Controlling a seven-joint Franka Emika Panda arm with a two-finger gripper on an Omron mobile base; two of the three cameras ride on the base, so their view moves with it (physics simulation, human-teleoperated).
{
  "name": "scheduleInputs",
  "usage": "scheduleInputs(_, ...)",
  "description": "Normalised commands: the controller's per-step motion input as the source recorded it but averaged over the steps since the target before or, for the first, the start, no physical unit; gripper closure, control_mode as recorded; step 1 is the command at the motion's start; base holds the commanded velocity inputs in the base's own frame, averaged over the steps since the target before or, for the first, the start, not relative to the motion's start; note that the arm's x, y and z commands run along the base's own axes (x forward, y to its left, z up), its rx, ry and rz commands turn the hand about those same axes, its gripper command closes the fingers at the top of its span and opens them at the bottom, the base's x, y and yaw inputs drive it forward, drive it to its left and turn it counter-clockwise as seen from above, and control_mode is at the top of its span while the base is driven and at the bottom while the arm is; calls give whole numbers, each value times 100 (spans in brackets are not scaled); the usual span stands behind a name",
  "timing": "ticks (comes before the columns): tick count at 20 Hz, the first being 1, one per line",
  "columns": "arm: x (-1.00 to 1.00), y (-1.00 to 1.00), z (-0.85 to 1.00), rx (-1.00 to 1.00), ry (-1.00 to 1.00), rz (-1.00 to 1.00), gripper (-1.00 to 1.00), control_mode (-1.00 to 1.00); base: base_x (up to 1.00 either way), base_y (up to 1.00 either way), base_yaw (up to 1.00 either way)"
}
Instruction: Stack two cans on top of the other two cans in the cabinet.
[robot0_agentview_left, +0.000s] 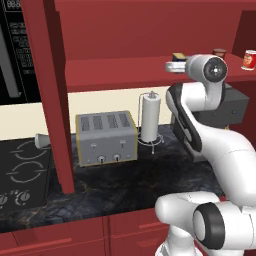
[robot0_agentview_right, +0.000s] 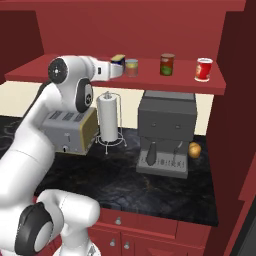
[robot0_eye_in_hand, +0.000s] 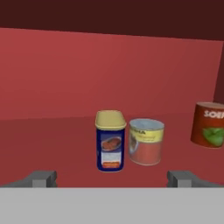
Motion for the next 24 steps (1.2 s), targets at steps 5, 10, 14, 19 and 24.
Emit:
scheduleInputs(5,17,0,-21,8,-5,0,-100,-100,0,0,0)
scheduleInputs(10,21,0,-16,6,-7,0,-100,-100,0,0,0)
scheduleInputs(14,22,0,-2,1,-8,0,-100,-100,0,0,0)
scheduleInputs(19,17,0,0,0,-3,0,-100,-100,0,0,0)
scheduleInputs(24,8,0,0,0,0,3,-100,-100,0,0,0)
